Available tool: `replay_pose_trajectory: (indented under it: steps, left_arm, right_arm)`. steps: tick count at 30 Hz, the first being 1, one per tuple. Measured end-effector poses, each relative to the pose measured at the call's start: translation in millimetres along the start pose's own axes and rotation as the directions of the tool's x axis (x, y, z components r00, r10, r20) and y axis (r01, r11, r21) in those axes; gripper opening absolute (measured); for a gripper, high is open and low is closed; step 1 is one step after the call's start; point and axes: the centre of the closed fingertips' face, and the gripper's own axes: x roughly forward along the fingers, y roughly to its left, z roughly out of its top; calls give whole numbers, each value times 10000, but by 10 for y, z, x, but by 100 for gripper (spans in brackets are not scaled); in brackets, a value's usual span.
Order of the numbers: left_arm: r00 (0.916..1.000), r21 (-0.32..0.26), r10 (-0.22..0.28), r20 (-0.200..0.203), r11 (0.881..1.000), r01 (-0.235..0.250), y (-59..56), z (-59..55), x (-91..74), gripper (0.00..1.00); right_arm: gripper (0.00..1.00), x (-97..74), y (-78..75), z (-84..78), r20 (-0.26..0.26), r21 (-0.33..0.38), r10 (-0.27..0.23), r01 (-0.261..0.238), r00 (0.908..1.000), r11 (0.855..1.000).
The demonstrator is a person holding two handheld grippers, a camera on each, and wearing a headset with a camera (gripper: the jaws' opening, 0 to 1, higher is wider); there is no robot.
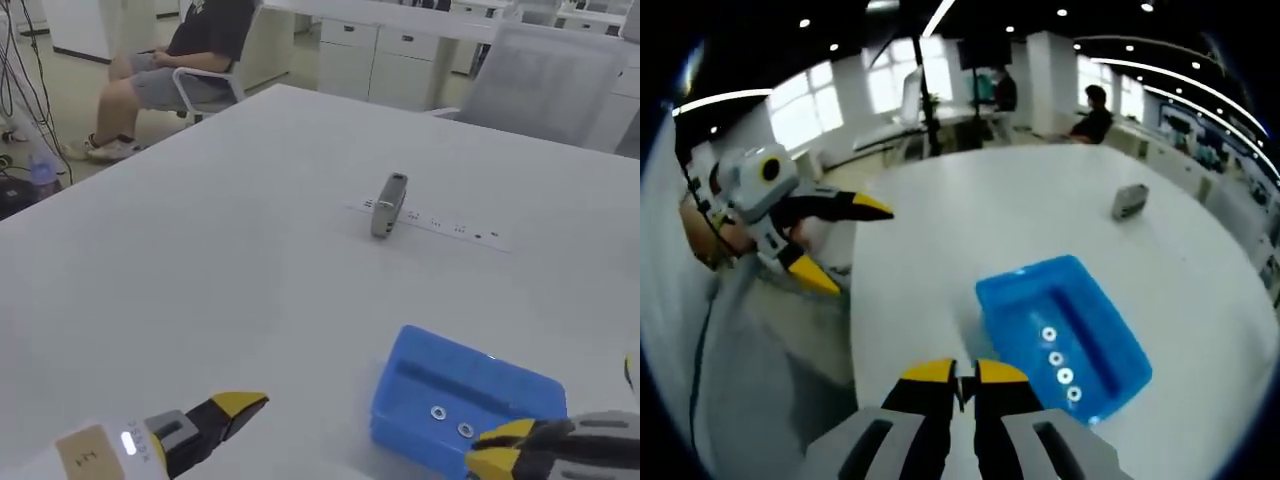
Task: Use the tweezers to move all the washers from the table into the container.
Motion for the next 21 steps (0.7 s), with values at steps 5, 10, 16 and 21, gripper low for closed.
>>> replay_pose_trajectory:
  steps: [5, 10, 16, 21]
  left_arm:
    - [10000, 39, -22, -41, 10000, 23, -6, -7, 2, 61]
    - [9999, 80, -27, -118, 10000, 28, -10, -21, 7, 61]
    - [9998, 138, -68, -160, 9999, 70, -19, -27, 9, 60]
    - [9998, 128, -46, -180, 9999, 48, -15, -31, 8, 60]
  right_arm:
    - [3, 99, 184, -453, -1532, -535, 183, -268, 9880, 9982]
    - [4, 152, 247, -551, -1405, -459, 48, -114, 9901, 9989]
    - [4, 193, 246, -489, -581, -78, -57, 53, 9983, 10000]
    - [5, 204, 243, -469, -308, -6, -29, 29, 9995, 10000]
